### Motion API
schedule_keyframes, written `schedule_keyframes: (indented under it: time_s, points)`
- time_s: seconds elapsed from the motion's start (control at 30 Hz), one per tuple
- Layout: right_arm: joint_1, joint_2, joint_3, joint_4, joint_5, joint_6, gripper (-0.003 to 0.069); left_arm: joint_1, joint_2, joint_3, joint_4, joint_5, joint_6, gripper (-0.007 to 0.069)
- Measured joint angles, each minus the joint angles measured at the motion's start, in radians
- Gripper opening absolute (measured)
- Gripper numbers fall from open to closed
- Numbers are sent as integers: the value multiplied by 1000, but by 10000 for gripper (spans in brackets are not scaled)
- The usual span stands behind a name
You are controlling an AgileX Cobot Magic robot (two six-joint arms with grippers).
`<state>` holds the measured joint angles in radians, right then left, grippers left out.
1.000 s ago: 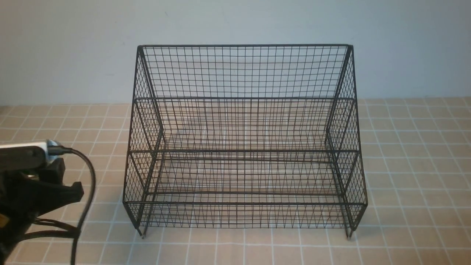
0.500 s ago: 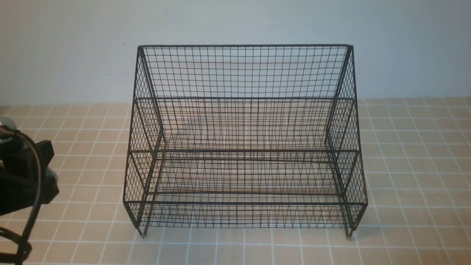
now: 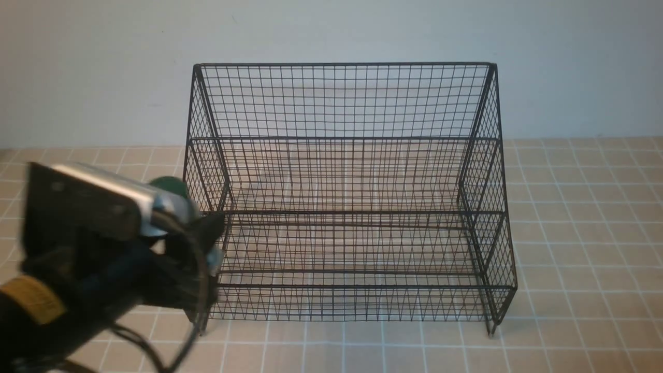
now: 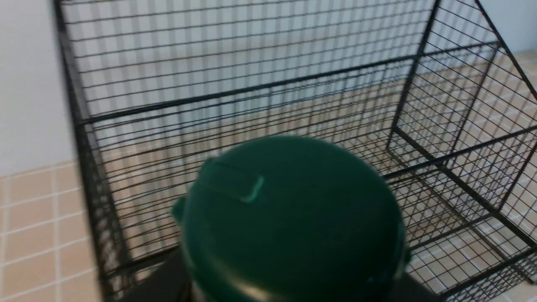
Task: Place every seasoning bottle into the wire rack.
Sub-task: Use the left arm to put the condiment bottle back on the shelf
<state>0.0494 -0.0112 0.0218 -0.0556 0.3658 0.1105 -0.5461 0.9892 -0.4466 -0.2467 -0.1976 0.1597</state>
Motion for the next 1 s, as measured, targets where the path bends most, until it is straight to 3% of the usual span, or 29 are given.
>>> schedule_keyframes:
  time_s: [0.4,1.0]
  points:
    - [0,0,0,0,0,0,-15,-40,343,-6,-2,-340,0,311]
    - [0,0,0,0,0,0,-15,-40,496,-11,-34,-366,-6,311]
